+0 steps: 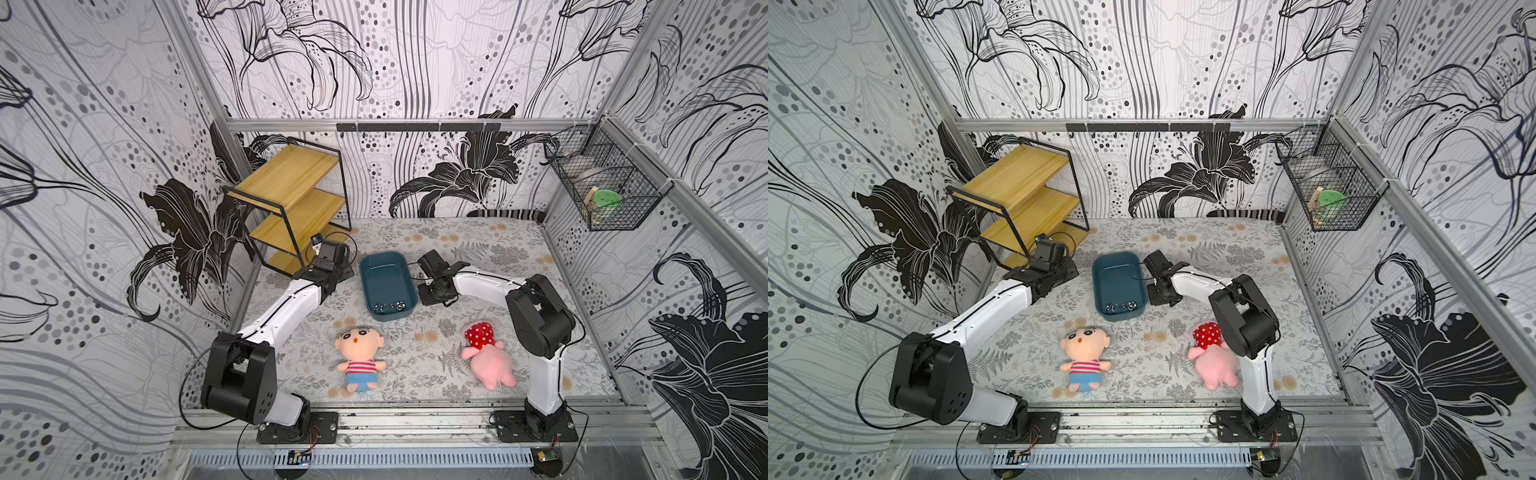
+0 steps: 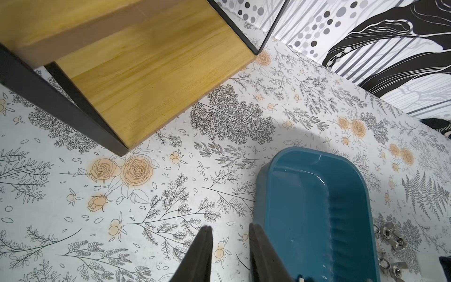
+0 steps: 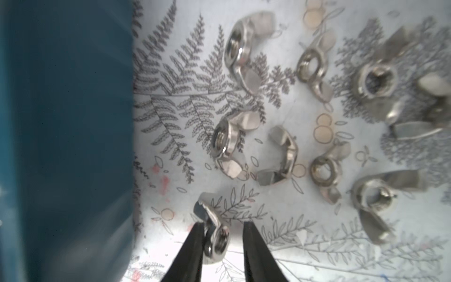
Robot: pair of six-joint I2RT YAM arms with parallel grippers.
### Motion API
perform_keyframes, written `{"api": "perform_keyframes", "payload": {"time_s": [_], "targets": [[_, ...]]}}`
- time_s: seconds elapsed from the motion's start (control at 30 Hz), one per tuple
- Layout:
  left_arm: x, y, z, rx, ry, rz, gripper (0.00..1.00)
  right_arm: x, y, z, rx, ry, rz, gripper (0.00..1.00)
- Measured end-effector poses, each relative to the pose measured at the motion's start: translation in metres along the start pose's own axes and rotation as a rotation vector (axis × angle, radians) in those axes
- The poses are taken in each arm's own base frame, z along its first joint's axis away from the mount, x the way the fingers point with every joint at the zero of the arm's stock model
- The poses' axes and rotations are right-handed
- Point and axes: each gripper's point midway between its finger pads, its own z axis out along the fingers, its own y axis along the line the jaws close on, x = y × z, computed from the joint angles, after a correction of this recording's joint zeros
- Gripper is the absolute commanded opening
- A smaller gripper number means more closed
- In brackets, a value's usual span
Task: Take out the wing nut from the storage box
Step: Adjust the storage box at the center of the board.
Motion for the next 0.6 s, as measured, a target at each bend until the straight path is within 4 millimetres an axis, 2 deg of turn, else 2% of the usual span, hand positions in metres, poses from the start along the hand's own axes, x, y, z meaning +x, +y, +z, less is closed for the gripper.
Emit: {"api": "perform_keyframes", "payload": {"time_s": [0.17,0.27,0.33,0.43,0.53,0.6], "targets": [[0.000,0.000,0.000,0.001,-0.001,0.000,0.32,-0.025,0.009,-0.029,-0.025,-0.070,0.000,0.35],[0.000,0.000,0.000,0.001,-0.001,0.000,0.32,-0.048,0.024,-0.056,-0.052,-0.143,-0.020,0.36],[0.000,0.000,0.000,0.001,0.000,0.000,0.32,-0.062,0.042,-0.073,-0.078,-0.190,-0.049,0.36],[0.000,0.000,0.000,0.001,0.000,0.000,0.32,-0.072,0.071,-0.092,-0.120,-0.236,-0.104,0.36],[0.000,0.000,0.000,0.000,-0.001,0.000,0.32,-0.074,0.099,-0.101,-0.165,-0.248,-0.153,0.39],[0.000,0.000,0.000,0.000,-0.001,0.000,0.32,-0.073,0.114,-0.099,-0.190,-0.238,-0.185,0.41]]}}
